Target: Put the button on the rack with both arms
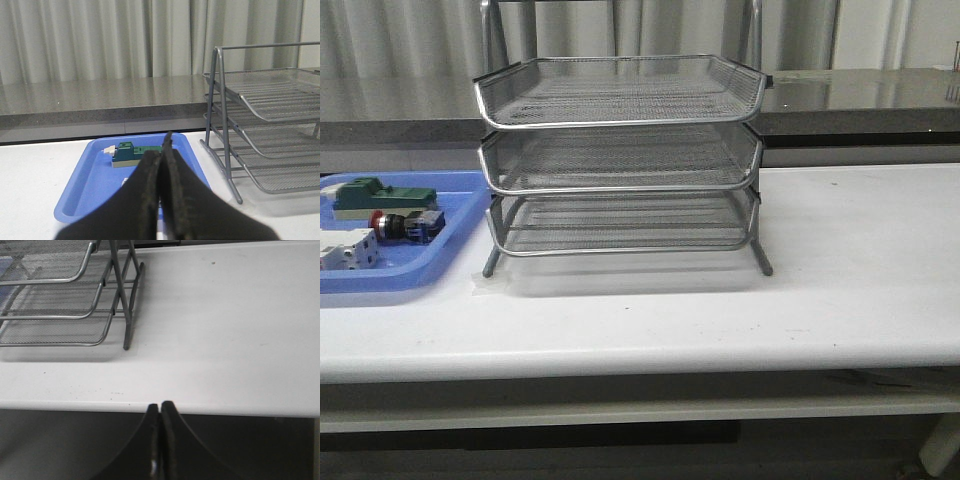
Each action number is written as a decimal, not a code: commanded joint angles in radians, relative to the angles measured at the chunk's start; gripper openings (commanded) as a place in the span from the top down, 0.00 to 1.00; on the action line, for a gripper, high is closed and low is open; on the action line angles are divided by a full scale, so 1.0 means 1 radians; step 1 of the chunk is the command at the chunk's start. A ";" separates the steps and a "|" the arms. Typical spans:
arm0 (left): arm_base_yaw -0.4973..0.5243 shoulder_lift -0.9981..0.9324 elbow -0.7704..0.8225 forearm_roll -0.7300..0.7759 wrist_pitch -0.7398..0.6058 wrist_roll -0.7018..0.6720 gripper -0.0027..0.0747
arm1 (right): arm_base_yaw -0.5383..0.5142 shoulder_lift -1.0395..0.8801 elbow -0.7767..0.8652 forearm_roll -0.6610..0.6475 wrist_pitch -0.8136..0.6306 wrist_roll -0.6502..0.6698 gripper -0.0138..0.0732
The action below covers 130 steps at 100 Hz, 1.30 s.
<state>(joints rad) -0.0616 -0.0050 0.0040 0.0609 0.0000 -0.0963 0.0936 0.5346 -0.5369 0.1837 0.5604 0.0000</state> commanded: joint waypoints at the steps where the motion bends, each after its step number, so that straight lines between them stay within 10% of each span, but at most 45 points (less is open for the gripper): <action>1: 0.002 -0.032 0.034 -0.001 -0.077 -0.011 0.99 | -0.007 0.050 -0.038 0.063 -0.095 -0.007 0.92; 23: 0.002 -0.032 0.034 -0.001 -0.077 -0.011 0.99 | -0.006 0.164 -0.038 0.269 -0.117 -0.007 0.87; 49: 0.002 -0.032 0.034 -0.001 -0.077 -0.011 0.99 | -0.006 0.321 -0.038 0.529 -0.140 -0.052 0.44; 72: 0.002 -0.032 0.034 -0.001 -0.077 -0.011 0.99 | -0.006 0.482 -0.038 0.825 -0.192 -0.282 0.44; 108: 0.002 -0.032 0.034 -0.001 -0.077 -0.011 0.99 | -0.006 0.763 -0.085 1.635 -0.106 -1.012 0.44; 130: 0.002 -0.032 0.034 -0.001 -0.077 -0.011 0.99 | -0.006 0.930 -0.169 1.690 -0.014 -1.075 0.44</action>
<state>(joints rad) -0.0616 -0.0050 0.0040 0.0609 0.0000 -0.0963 0.0936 1.4326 -0.6495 1.7881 0.4619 -1.0396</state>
